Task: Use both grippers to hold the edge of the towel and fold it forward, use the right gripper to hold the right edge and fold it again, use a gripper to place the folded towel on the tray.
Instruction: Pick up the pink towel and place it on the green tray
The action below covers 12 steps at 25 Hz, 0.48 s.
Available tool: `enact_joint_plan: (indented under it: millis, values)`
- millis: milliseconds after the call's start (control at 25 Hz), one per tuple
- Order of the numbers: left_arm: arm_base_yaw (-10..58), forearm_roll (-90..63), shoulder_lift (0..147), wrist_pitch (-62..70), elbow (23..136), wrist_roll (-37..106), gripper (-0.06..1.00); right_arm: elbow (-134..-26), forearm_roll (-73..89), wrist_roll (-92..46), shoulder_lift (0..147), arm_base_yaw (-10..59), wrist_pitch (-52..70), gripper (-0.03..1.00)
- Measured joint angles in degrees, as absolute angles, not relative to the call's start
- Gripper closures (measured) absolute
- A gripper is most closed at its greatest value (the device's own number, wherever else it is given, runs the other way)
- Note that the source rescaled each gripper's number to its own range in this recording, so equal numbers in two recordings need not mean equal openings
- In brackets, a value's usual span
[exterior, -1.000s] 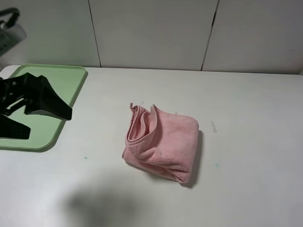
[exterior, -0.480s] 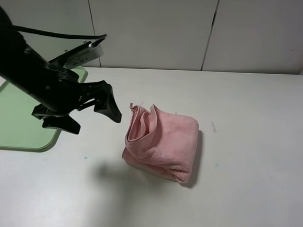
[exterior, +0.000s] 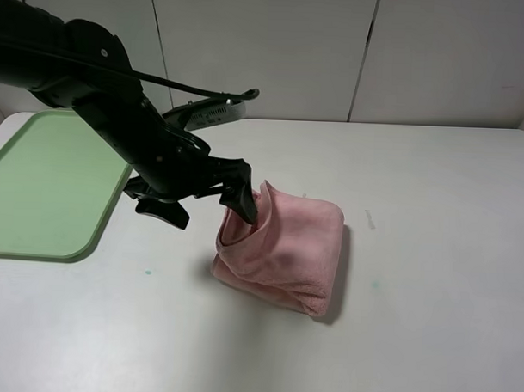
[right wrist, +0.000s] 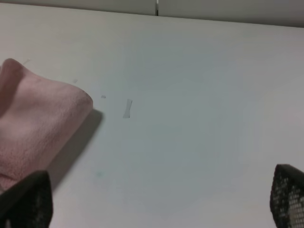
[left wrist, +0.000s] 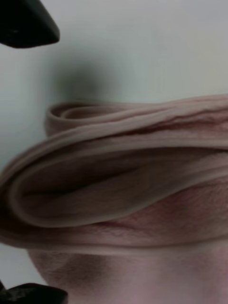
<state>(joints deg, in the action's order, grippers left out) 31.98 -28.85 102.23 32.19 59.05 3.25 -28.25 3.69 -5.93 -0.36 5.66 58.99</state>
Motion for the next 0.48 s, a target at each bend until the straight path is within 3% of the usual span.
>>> enact_joint_plan:
  millis: [480]
  values:
    - [34.13, -28.71, 107.49, 26.53, 59.41, 3.25, -0.06, -28.25, 3.69, -5.93, -0.36, 5.66, 58.99, -0.03]
